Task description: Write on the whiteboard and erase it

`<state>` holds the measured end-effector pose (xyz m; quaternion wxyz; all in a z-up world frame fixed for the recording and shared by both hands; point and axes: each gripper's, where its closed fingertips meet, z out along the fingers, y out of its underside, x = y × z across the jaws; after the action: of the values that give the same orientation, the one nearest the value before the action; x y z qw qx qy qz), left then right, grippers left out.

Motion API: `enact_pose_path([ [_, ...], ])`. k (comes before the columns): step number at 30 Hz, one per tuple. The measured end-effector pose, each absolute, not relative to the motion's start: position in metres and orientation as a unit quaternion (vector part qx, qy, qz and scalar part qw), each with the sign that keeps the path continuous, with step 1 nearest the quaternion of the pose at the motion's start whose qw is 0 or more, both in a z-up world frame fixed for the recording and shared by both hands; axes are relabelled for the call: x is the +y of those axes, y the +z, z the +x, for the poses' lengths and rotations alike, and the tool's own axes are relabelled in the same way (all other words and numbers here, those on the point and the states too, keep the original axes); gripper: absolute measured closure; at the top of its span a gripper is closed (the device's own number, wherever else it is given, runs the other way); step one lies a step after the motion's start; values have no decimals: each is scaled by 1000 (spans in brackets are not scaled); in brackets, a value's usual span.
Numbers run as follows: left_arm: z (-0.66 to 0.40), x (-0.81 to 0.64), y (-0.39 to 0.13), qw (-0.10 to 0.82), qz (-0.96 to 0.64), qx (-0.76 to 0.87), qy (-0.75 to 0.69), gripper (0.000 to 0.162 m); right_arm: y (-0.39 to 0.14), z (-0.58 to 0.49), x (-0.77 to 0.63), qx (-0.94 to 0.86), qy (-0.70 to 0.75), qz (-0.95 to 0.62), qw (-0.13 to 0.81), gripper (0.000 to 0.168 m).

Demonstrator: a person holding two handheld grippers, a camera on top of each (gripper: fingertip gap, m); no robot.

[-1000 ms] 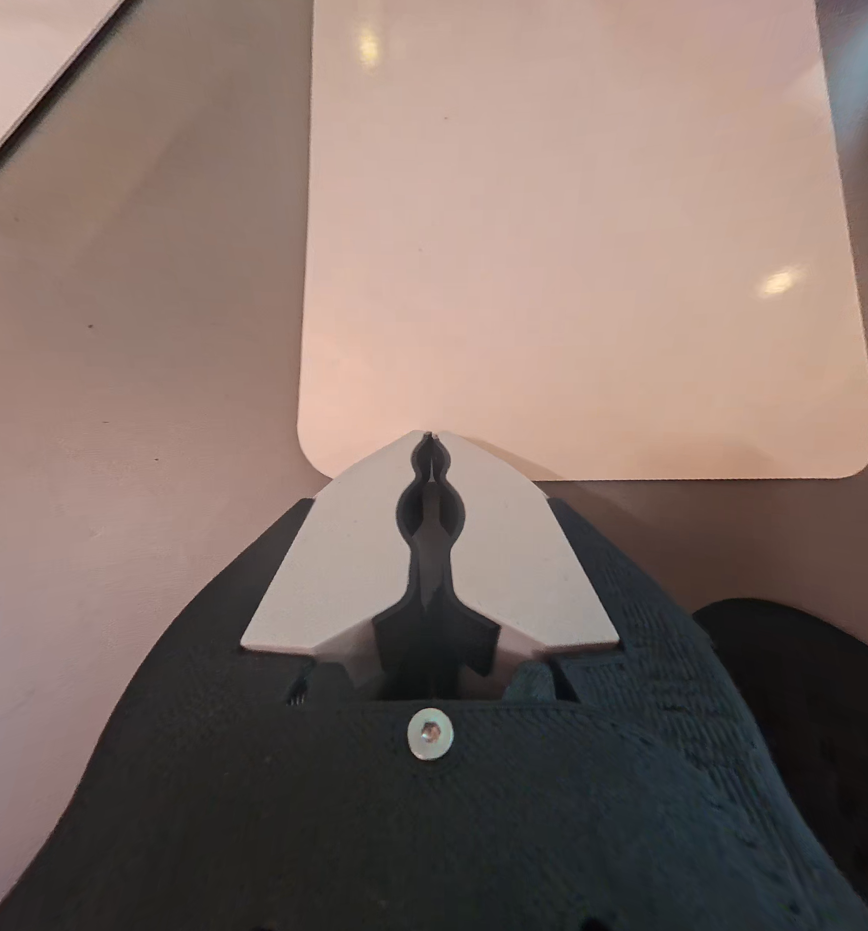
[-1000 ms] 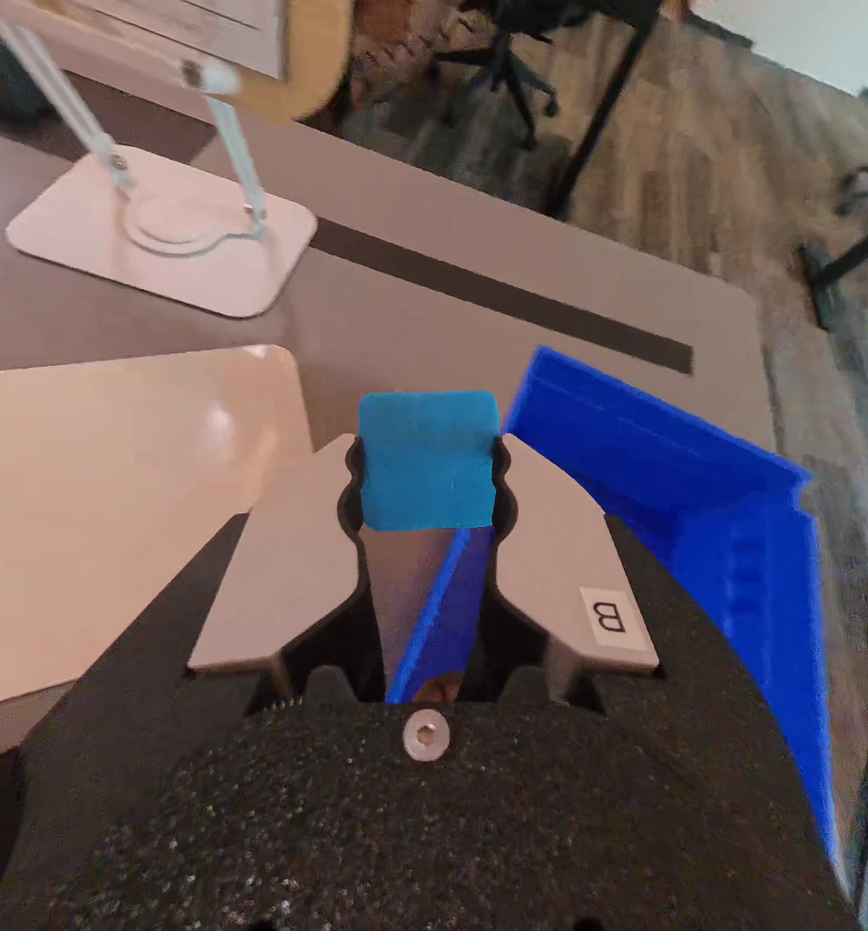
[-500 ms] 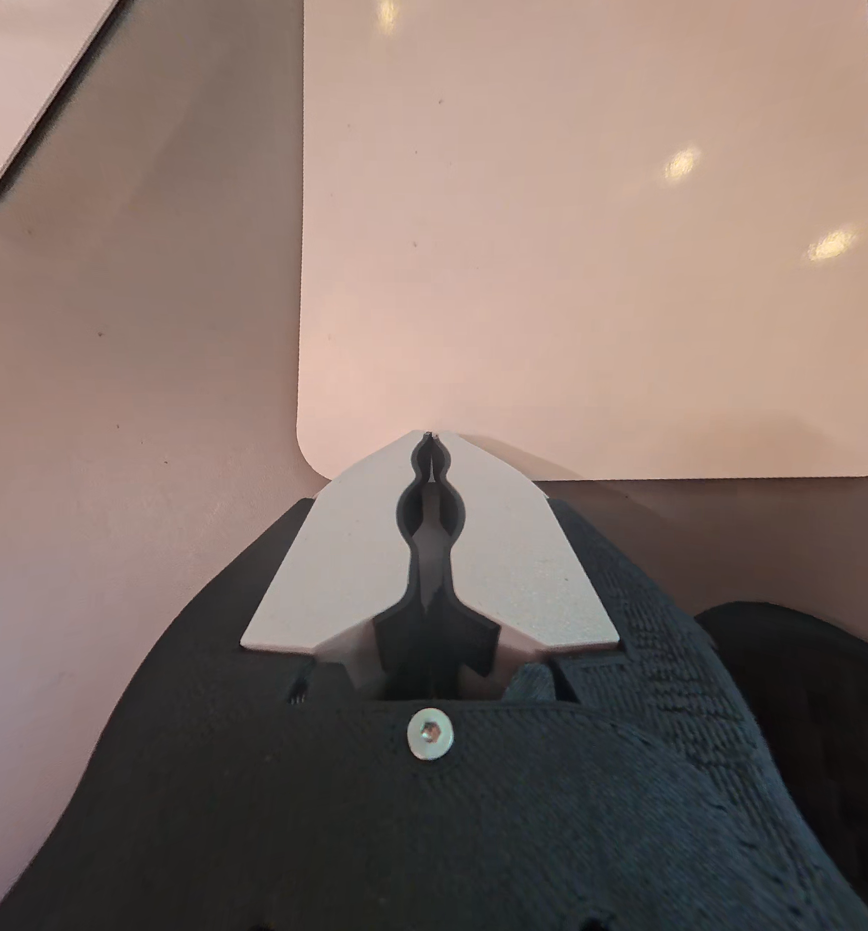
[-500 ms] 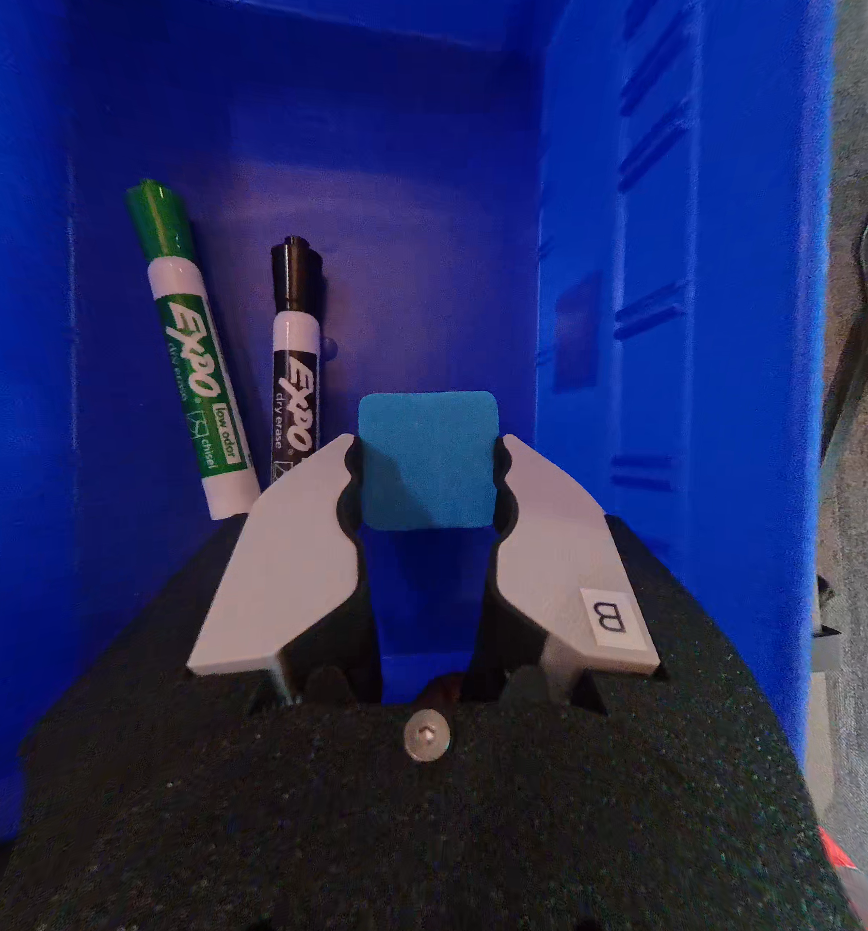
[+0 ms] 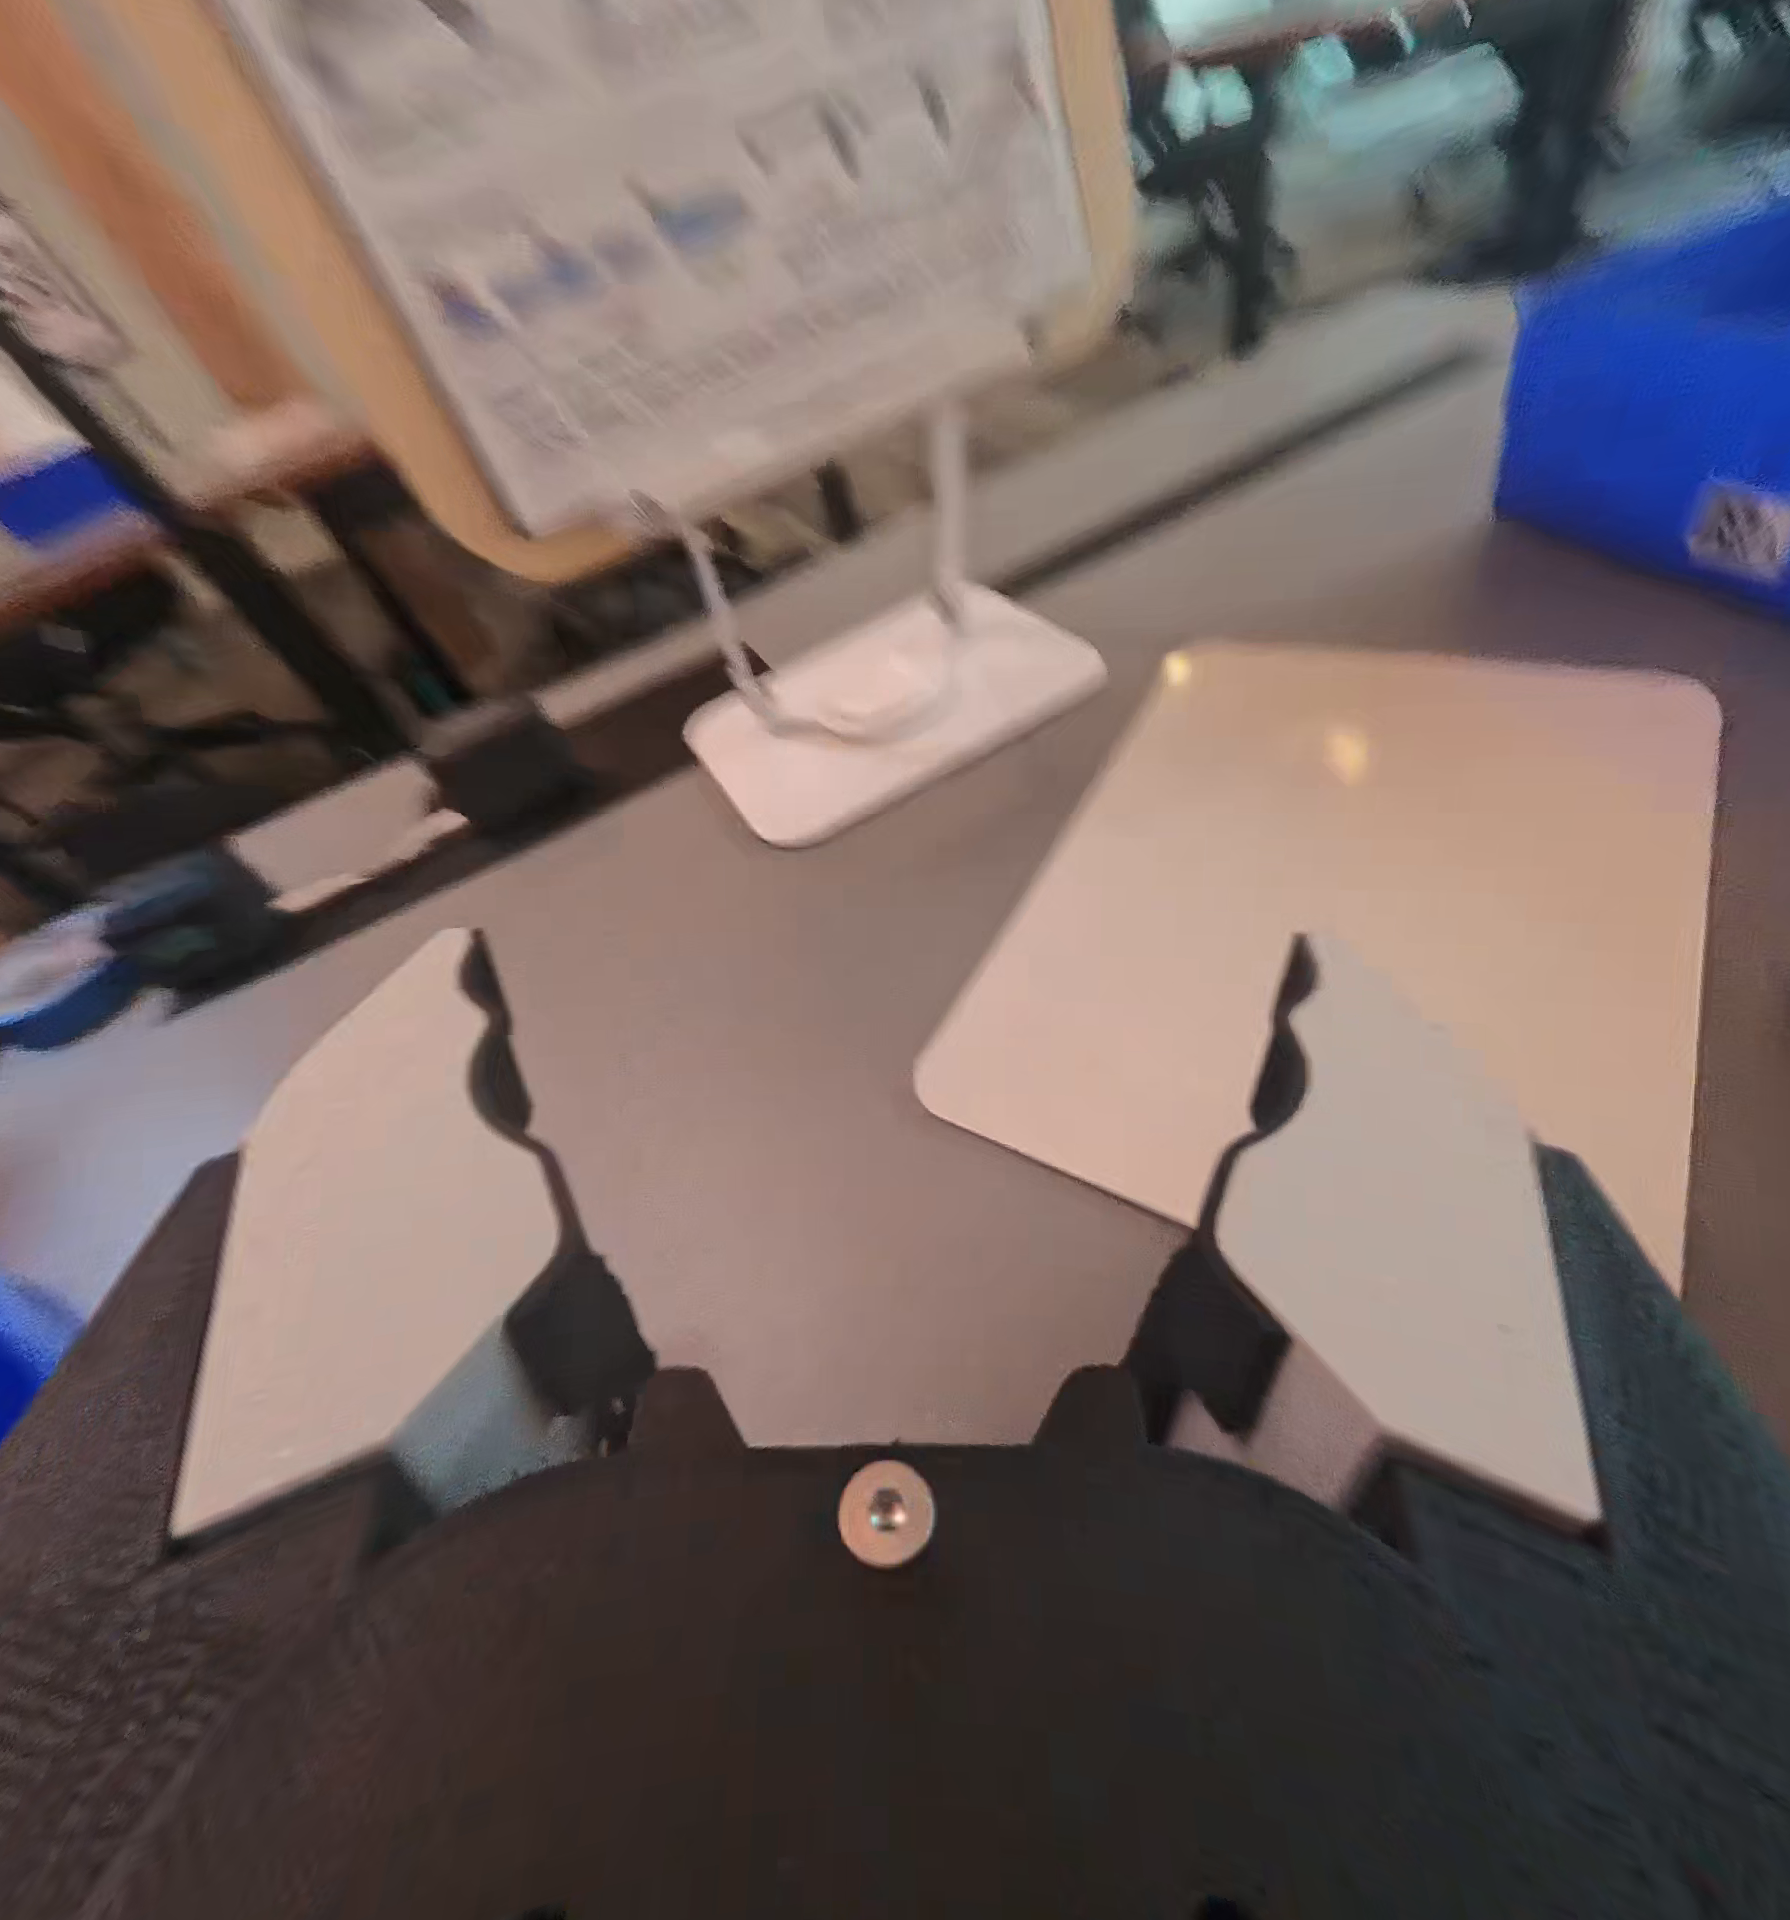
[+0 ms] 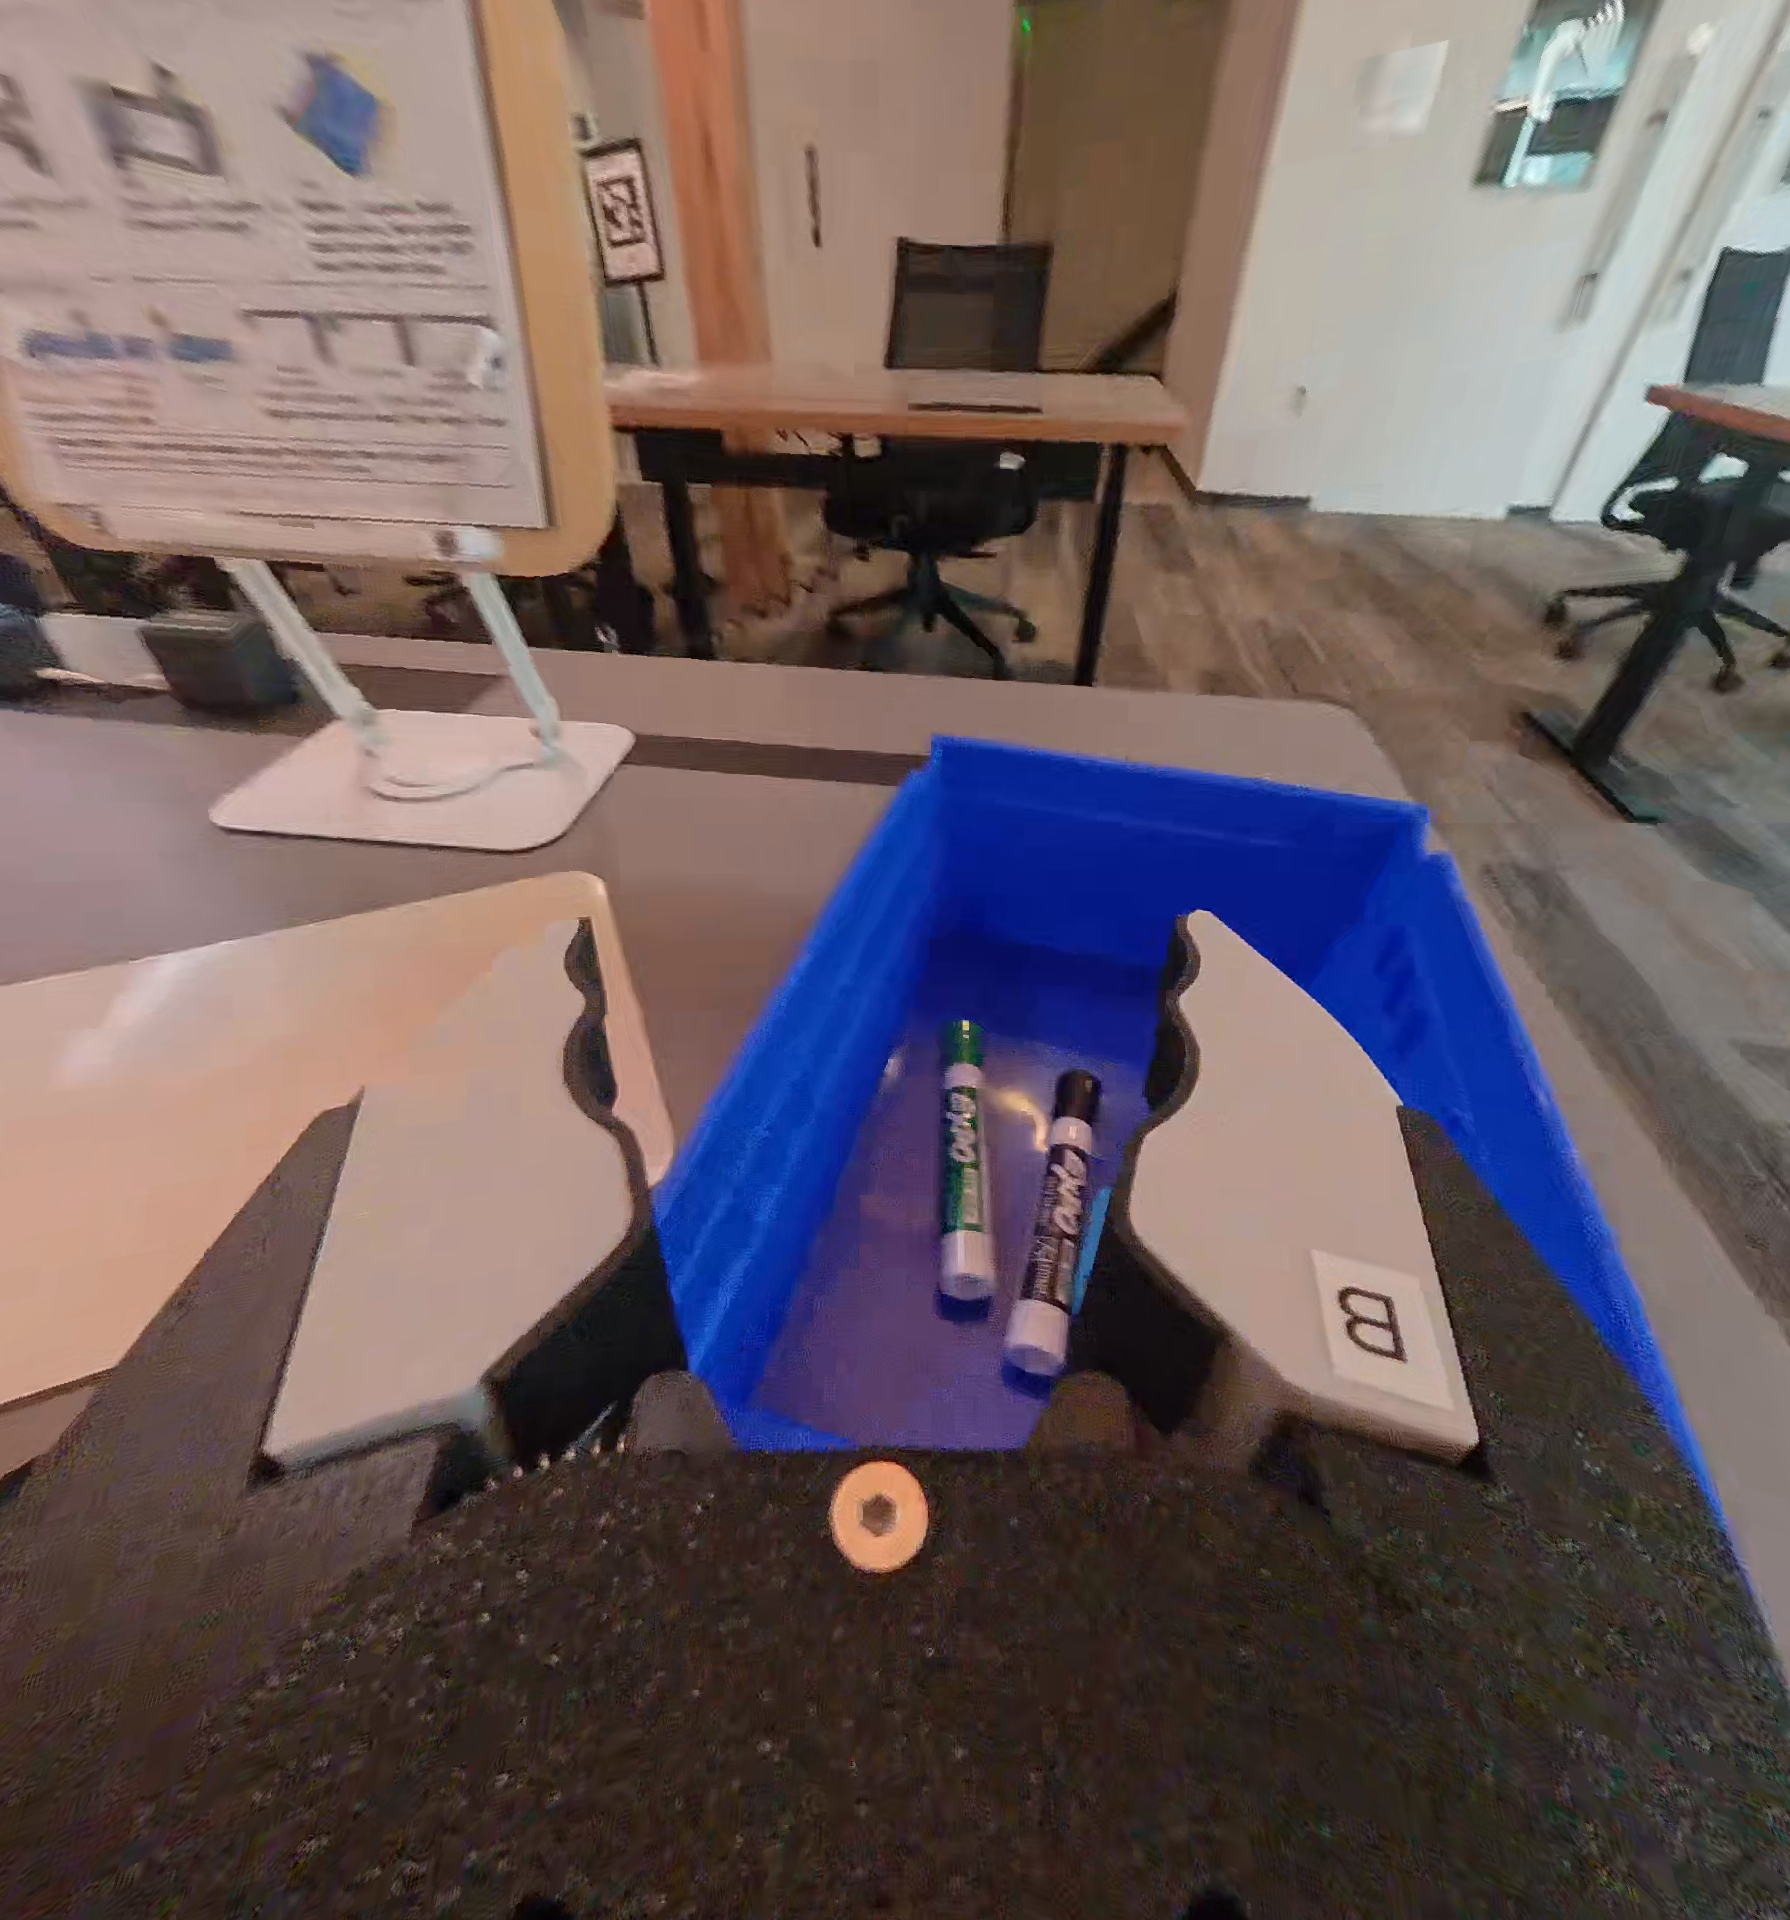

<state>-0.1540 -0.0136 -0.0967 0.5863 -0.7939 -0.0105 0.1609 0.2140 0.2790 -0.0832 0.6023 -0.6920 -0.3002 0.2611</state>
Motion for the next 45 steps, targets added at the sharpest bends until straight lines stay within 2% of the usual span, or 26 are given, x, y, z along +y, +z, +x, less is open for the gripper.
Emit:
enact_pose_path([
  [1, -153, -30, -79, 613, -766, -13, 192, 19, -83, 205, 266, -315, 271, -680, 604, 61],
  [4, -178, -90, -57, 613, -721, -100, 308, 17, -114, 186, 247, -378, 216, -684, 586, 26],
  [5, -189, -110, -65, 589, -728, -134, 325, 17, -126, 178, 246, -400, 195, -687, 575, 20],
  [7, -211, -143, -86, 541, -746, -194, 337, 17, -146, 165, 246, -413, 185, -703, 548, 23],
  [11, -230, -165, -129, 506, -770, -246, 303, 17, -172, 159, 249, -397, 187, -730, 524, 51],
  [14, -242, -167, -176, 430, -819, -247, 290, 22, -179, 164, 249, -407, 149, -736, 519, 71],
  [16, -243, -155, -188, 432, -824, -239, 277, 40, -179, 162, 246, -415, 145, -734, 517, 83],
  [17, -244, -148, -191, 442, -820, -235, 276, 53, -180, 160, 245, -418, 142, -735, 515, 86],
  [20, -244, -129, -207, 444, -826, -211, 275, 79, -185, 154, 243, -427, 125, -737, 508, 95],
  [21, -247, -127, -213, 428, -831, -200, 293, 93, -188, 153, 243, -428, 117, -737, 509, 105],
  [22, -252, -131, -215, 403, -831, -188, 334, 117, -189, 155, 246, -420, 98, -739, 517, 119],
  [24, -255, -134, -214, 376, -832, -177, 367, 122, -186, 165, 254, -413, 31, -728, 546, 155],
  [25, -256, -136, -212, 370, -832, -173, 375, 125, -185, 168, 255, -411, 18, -727, 550, 161],
  [28, -255, -140, -198, 376, -819, -169, 400, 141, -181, 165, 253, -411, 29, -731, 544, 161],
  [31, -246, -133, -184, 390, -820, -151, 391, 149, -176, 157, 249, -416, 32, -728, 543, 161],
  [45, -164, -20, -174, 444, -837, -17, 319, 148, -149, 67, 189, -463, 125, -680, 555, 159],
])
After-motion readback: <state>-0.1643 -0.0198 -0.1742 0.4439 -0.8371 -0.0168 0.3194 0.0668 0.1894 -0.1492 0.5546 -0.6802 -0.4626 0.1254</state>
